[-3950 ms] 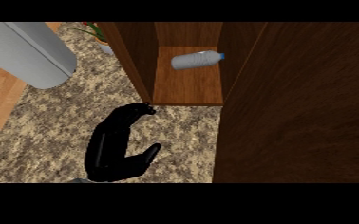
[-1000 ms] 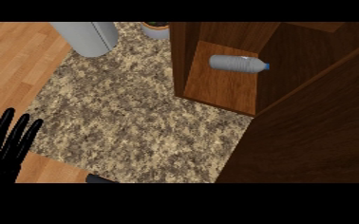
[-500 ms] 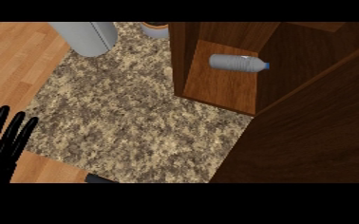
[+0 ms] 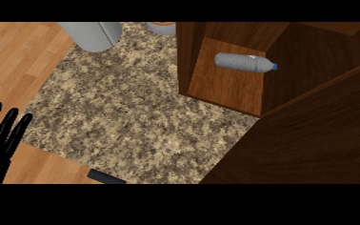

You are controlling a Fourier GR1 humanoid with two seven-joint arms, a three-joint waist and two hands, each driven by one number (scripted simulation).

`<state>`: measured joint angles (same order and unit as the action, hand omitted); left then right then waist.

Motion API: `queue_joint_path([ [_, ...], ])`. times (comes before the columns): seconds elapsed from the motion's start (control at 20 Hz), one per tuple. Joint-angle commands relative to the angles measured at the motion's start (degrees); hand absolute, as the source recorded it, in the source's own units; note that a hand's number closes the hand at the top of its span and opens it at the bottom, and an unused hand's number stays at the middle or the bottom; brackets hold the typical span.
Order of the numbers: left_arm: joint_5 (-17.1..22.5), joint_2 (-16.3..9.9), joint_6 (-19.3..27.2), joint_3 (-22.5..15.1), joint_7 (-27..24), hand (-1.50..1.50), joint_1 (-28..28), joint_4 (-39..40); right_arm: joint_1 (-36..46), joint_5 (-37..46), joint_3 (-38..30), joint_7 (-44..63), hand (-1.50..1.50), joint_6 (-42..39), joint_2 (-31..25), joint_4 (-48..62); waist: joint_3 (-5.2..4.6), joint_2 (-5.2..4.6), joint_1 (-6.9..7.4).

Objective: Pick up the bottled water, place it into the cabinet and close the cabinet

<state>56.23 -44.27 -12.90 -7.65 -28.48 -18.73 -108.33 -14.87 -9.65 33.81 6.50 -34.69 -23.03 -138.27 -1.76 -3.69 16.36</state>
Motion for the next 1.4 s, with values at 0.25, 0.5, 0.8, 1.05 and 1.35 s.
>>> queue_joint_path([
  [0.25,0.75,-0.71,-0.98,1.11,0.31,-1.5,0.65,1.16,5.57,-4.99,1.49,7.78,1.5,5.78,6.38,6.54,0.37,-0.1,-1.08],
  [0.5,1.14,-1.1,-1.59,1.43,0.62,-1.5,0.59,1.8,15.63,-2.72,-1.84,13.46,1.5,6.97,8.35,11.21,0.38,0.64,-0.83],
  [0.8,1.61,-0.51,-2.06,1.18,0.6,-1.5,-0.01,2.9,27.41,-1.84,-3.87,21.04,1.5,9.04,12.16,20.77,0.55,1.08,-1.33],
  [1.05,2.61,-0.74,-2.04,2.24,0.79,-1.5,0.03,3.53,36.0,-2.43,-6.02,25.66,1.5,11.41,16.72,28.76,0.81,1.39,-2.17],
  [1.35,2.47,-0.09,-2.39,2.09,0.44,-1.5,-0.69,3.83,51.24,-2.02,-10.09,29.0,1.5,17.44,22.79,44.61,1.28,1.55,-2.78],
])
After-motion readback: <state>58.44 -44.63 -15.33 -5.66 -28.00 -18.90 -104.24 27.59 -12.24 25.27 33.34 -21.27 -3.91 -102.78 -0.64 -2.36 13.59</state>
